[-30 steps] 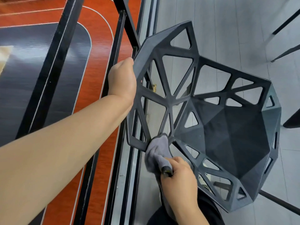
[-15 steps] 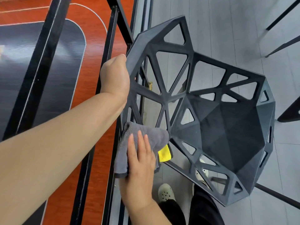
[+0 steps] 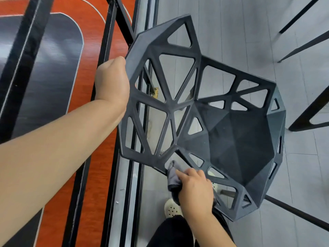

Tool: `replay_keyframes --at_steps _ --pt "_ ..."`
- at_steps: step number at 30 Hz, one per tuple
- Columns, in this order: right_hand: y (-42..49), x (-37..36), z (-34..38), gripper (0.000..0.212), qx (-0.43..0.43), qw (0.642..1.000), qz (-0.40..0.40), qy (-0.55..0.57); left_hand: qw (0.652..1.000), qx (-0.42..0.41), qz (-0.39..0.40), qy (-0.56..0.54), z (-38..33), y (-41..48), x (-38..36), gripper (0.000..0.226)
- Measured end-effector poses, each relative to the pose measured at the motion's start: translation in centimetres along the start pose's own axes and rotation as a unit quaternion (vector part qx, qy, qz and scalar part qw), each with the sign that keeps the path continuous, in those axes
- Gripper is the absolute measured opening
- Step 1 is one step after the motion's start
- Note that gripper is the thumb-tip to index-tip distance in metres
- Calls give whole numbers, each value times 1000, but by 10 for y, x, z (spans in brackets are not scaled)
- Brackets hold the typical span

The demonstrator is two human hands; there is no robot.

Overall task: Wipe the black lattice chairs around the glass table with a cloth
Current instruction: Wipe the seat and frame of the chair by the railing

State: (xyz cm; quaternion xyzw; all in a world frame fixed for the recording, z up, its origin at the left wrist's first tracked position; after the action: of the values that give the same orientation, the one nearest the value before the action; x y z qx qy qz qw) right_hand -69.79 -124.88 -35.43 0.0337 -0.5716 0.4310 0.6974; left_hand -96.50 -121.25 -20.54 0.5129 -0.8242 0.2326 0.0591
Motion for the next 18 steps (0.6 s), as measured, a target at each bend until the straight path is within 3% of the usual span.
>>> replay_keyframes --at_steps 3,7,9,12,15,18 --pt "8 7 -14 57 -27 995 9 98 998 -21 0 52 -1 -1 -1 41" --pt "12 17 46 75 83 974 -67 200 978 -80 10 193 -5 -6 -3 28" --pt "16 10 67 73 111 972 -75 191 948 -107 1 299 -8 -9 -6 43" --pt "36 1 59 61 36 974 -64 214 898 -143 -22 415 -10 -8 -13 56" --pt "50 -1 51 39 1 977 -23 213 867 -152 -27 474 -8 -5 -19 65" --pt "59 -10 41 37 -33 964 34 263 854 -155 -27 496 -6 -4 -21 69"
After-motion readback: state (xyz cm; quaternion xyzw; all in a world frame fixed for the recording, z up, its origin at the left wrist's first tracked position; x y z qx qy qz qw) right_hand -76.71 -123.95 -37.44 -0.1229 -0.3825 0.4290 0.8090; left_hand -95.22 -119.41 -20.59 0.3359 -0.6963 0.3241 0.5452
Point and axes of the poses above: each hand's wrist, its own y-axis towards the middle knuckle, its own x-axis out of the back of the hand, z = x × y, the point moved 4 cm from there along y, towards the middle knuckle, and after that the axes turned 8 degrees about z, right-handed, at the moved point
